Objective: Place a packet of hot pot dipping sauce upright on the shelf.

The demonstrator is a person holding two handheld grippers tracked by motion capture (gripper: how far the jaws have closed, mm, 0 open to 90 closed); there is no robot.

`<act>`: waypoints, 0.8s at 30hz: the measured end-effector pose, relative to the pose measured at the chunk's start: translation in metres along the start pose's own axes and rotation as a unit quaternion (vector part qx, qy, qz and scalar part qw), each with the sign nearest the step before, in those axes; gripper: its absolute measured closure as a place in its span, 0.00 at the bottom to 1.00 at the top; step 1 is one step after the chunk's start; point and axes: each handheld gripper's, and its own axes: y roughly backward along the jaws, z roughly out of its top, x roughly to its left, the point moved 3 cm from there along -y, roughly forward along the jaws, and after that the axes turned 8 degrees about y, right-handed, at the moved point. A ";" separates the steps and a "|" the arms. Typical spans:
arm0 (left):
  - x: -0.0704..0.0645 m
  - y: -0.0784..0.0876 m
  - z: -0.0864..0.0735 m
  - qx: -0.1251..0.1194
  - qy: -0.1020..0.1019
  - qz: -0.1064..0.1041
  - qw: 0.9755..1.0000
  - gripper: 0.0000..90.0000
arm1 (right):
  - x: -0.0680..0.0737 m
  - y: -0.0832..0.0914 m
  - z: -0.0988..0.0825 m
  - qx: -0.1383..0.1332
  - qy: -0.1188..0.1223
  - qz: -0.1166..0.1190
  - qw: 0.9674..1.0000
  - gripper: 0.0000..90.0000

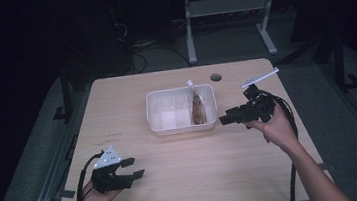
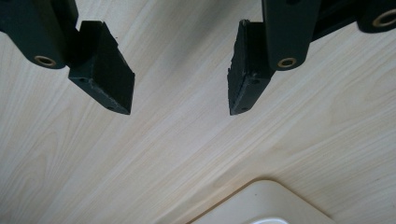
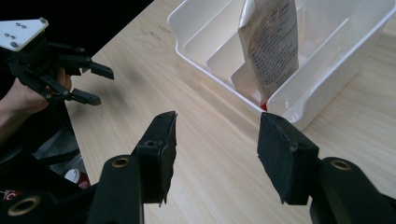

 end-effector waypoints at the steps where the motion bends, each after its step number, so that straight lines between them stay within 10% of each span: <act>1: 0.000 0.000 -0.001 0.001 0.001 0.000 1.000 0.46 | 0.000 0.000 -0.002 0.000 0.002 0.000 1.000 0.51; 24: 0.000 0.000 0.000 0.000 0.001 0.001 1.000 0.45 | -0.002 0.009 -0.044 0.000 -0.014 -0.002 1.000 0.51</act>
